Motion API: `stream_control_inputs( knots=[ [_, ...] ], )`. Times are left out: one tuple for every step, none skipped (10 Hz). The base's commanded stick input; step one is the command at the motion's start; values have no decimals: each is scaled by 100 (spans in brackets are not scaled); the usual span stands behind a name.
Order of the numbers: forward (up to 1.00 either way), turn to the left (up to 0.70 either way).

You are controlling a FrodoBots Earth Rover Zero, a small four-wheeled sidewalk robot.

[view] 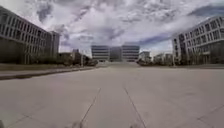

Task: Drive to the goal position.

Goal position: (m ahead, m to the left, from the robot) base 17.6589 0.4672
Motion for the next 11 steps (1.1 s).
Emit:
stream_control_inputs(
  knots=[
    [100,0],
    [100,0],
    [100,0],
    [100,0],
    [100,0],
    [100,0],
    [100,0],
    [100,0],
    [100,0],
    [100,0],
    [100,0]
  ],
)
